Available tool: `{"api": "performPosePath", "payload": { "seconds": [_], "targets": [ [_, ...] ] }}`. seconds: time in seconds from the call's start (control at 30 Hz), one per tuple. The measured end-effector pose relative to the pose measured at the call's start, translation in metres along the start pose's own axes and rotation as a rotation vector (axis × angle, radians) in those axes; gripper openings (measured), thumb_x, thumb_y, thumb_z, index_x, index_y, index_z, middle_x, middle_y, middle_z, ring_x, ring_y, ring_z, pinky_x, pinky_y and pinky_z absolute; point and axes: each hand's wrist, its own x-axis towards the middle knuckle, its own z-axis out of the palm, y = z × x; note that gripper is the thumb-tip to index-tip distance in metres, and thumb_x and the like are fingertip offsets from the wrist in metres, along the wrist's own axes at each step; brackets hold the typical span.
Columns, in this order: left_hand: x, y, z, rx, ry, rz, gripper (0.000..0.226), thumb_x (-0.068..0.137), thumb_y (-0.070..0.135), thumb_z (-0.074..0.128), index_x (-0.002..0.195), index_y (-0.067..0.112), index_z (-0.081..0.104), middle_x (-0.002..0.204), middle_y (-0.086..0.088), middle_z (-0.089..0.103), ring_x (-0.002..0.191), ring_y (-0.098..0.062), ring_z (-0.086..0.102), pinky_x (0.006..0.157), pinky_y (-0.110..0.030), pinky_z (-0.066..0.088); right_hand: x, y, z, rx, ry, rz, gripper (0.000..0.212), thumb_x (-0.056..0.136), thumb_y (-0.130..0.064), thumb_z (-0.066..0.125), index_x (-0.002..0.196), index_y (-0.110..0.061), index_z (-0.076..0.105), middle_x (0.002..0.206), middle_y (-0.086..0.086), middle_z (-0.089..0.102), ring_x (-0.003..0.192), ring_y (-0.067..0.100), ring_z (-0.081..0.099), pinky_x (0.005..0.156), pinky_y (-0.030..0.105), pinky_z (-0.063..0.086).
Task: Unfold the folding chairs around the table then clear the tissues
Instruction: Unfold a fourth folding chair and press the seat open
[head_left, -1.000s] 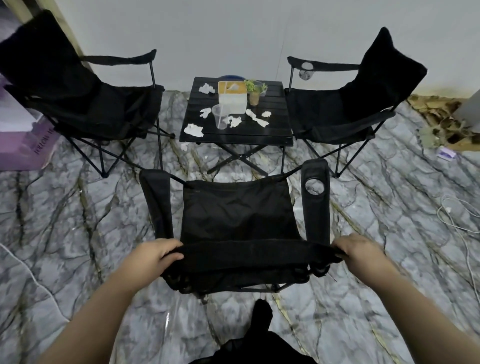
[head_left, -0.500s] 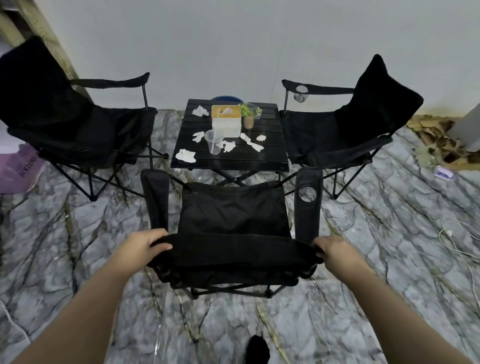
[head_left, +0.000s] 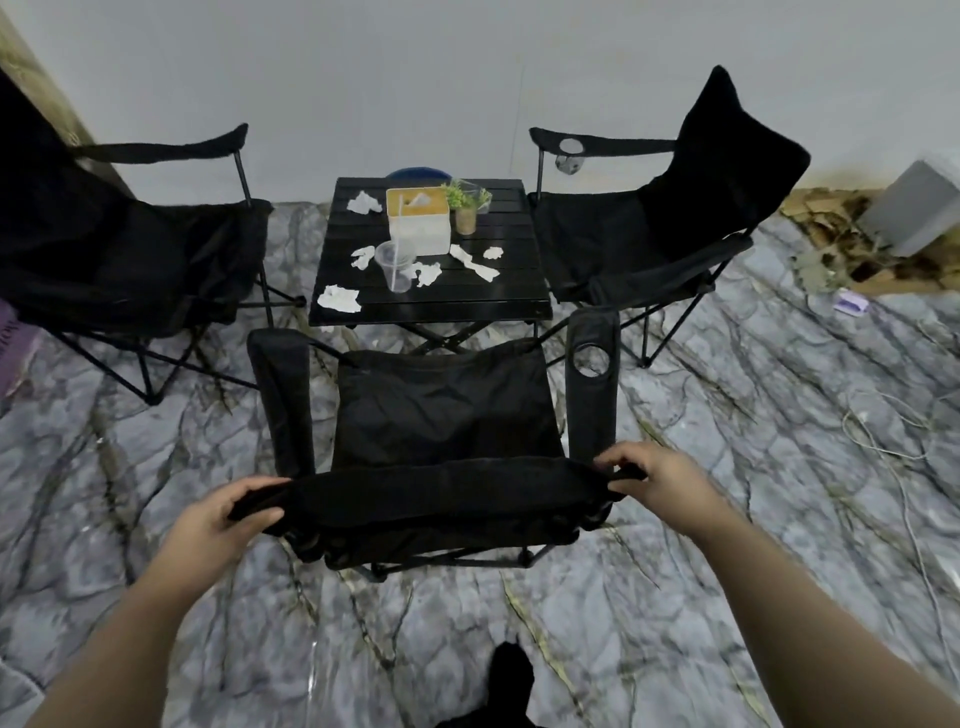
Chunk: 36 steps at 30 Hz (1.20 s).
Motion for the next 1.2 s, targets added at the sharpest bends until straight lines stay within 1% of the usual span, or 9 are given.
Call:
{"api": "performPosePath", "payload": {
  "seconds": [0.13,0.27,0.37,0.47,0.53,0.67,0.73,1.03,1.2],
  "targets": [
    [0.014,0.003,-0.004,0.094,0.009,0.013,0.011,0.084,0.009,0.063,0.093,0.017,0.065,0.090,-0.003,0.069,0.083,-0.015,0.062,0.064,-0.005,0.042,0.016,0.001,0.000,-0.026,-0.032,0.019,0.026,0.084,-0.003,0.062,0.100,-0.022,0.067,0.094,-0.008,0.066,0.089,0.007,0.061,0.072,0.007,0.042],
    [0.021,0.001,-0.010,0.094,-0.011,-0.028,0.010,0.082,0.008,0.066,0.082,0.019,0.065,0.087,-0.008,0.069,0.085,-0.027,0.064,0.084,-0.047,0.046,0.016,0.003,0.001,0.225,-0.002,0.069,0.032,0.079,0.001,0.068,0.101,-0.022,0.066,0.098,-0.009,0.069,0.084,-0.014,0.061,0.071,0.004,0.045],
    [0.016,-0.003,-0.009,0.032,-0.002,-0.062,0.009,0.080,0.004,0.067,0.079,0.013,0.065,0.087,-0.012,0.068,0.088,-0.031,0.063,0.085,-0.053,0.045,0.012,0.009,0.005,0.438,0.031,0.121,0.036,0.075,0.005,0.071,0.092,-0.026,0.066,0.099,-0.002,0.072,0.092,0.001,0.066,0.078,0.016,0.052],
    [0.009,-0.003,-0.009,-0.047,-0.028,-0.097,0.008,0.080,-0.004,0.064,0.081,0.004,0.064,0.085,-0.015,0.069,0.088,-0.034,0.063,0.086,-0.047,0.047,0.010,0.015,0.009,0.516,0.052,0.161,0.034,0.073,0.006,0.072,0.086,-0.026,0.068,0.093,-0.001,0.074,0.093,0.014,0.068,0.081,0.027,0.054],
    [0.006,-0.004,-0.011,-0.084,-0.040,-0.121,0.009,0.079,-0.007,0.063,0.079,0.001,0.065,0.080,-0.013,0.070,0.087,-0.034,0.063,0.082,-0.038,0.049,0.011,0.018,0.009,0.494,0.034,0.160,0.030,0.073,0.003,0.074,0.084,-0.024,0.070,0.086,-0.003,0.075,0.089,0.012,0.068,0.081,0.027,0.055],
    [0.010,-0.006,-0.013,-0.026,-0.038,-0.114,0.013,0.079,-0.002,0.066,0.073,0.009,0.067,0.078,-0.011,0.069,0.088,-0.035,0.062,0.084,-0.050,0.043,0.015,0.022,0.009,0.472,0.015,0.138,0.026,0.073,0.001,0.075,0.081,-0.023,0.071,0.085,-0.005,0.075,0.085,0.008,0.068,0.076,0.025,0.054],
    [0.015,-0.002,-0.012,0.016,-0.016,-0.095,0.012,0.080,0.001,0.066,0.076,0.011,0.067,0.076,-0.007,0.069,0.085,-0.032,0.063,0.078,-0.045,0.044,0.018,0.021,0.009,0.480,0.024,0.137,0.026,0.073,0.002,0.074,0.078,-0.023,0.071,0.081,-0.005,0.074,0.083,0.010,0.068,0.074,0.024,0.054],
    [0.014,0.002,-0.011,0.023,0.026,-0.047,0.012,0.079,-0.003,0.065,0.077,0.009,0.065,0.070,-0.006,0.068,0.073,-0.023,0.061,0.067,-0.029,0.043,0.022,0.017,0.008,0.509,-0.028,0.138,0.025,0.074,0.003,0.073,0.076,-0.022,0.071,0.079,-0.005,0.072,0.082,0.023,0.067,0.079,0.043,0.052],
    [0.011,0.004,-0.014,0.140,-0.044,-0.048,0.009,0.083,0.006,0.065,0.080,0.014,0.064,0.074,-0.002,0.068,0.079,-0.025,0.065,0.071,-0.034,0.046,0.022,0.011,-0.007,0.448,-0.228,0.154,0.025,0.075,0.004,0.071,0.088,-0.017,0.070,0.089,-0.001,0.073,0.091,0.021,0.067,0.075,0.022,0.052]
  ]
}}
